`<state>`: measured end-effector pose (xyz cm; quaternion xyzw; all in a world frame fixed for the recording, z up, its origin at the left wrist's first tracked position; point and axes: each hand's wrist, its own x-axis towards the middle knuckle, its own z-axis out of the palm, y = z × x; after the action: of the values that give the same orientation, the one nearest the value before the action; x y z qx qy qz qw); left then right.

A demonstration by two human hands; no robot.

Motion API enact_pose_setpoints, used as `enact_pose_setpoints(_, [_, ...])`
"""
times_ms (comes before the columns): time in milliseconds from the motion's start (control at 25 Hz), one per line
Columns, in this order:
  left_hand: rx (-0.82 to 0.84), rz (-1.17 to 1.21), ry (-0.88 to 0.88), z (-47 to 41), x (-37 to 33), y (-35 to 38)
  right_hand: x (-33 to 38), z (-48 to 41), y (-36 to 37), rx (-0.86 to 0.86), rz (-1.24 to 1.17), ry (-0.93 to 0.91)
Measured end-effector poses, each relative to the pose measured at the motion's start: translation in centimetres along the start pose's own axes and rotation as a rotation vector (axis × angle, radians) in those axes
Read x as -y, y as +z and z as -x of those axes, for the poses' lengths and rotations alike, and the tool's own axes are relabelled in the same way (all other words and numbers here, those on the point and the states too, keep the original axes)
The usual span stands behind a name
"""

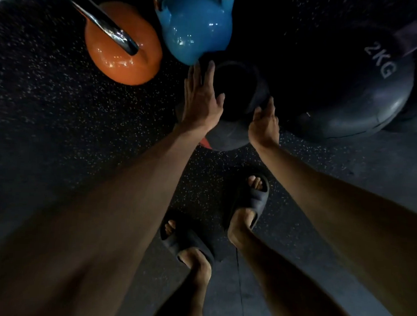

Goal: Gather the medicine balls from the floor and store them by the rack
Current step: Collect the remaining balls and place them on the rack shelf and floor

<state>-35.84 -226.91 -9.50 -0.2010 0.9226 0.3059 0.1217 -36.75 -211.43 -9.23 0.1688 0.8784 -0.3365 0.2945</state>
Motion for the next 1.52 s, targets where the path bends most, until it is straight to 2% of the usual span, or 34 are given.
enact_pose_setpoints(80, [0.035, -0.006, -0.066, 1.0, 0.1, 0.1, -0.4, 0.1, -0.5, 0.056, 0.075, -0.076])
enact_pose_setpoints(200, [0.147, -0.004, -0.074, 3.3, 1.0, -1.1, -0.7, 1.9, -0.6, 0.121, 0.108, -0.007])
enact_pose_setpoints(280, [0.240, 0.006, -0.154, 5.2, 1.0, -2.6, -0.1, 4.2, -0.9, 0.174, 0.194, -0.005])
enact_pose_setpoints(400, [0.325, 0.104, -0.310, 10.6, -0.4, -6.9, 2.8, 9.8, -3.5, 0.334, 0.421, -0.172])
enact_pose_setpoints(560, [0.315, 0.062, -0.504, 22.3, -4.8, -15.9, 8.1, 19.9, -7.5, 0.542, 0.868, -0.417])
enact_pose_setpoints(720, [0.232, 0.123, -0.661, 37.1, -7.9, -22.6, 12.3, 31.8, -11.5, 0.607, 1.143, -0.766])
enact_pose_setpoints(840, [0.119, 0.249, -0.855, 49.6, -9.4, -24.4, 12.5, 41.5, -13.8, 0.739, 1.278, -0.902])
enact_pose_setpoints(960, [0.075, 0.322, -0.982, 60.7, -11.2, -23.8, 10.2, 50.4, -14.5, 0.846, 1.464, -1.004])
enact_pose_setpoints(1080, [0.010, 0.407, -1.061, 72.7, -13.3, -21.2, 5.6, 60.6, -14.4, 0.941, 1.621, -1.195])
enact_pose_setpoints(1320, [-0.287, 0.640, -1.257, 95.1, -19.6, -12.4, -8.1, 78.7, -14.2, 1.017, 1.909, -1.530])
enact_pose_setpoints(1520, [-0.448, 0.801, -1.533, 110.4, -24.5, -4.1, -19.7, 91.6, -14.3, 1.101, 2.024, -1.756])
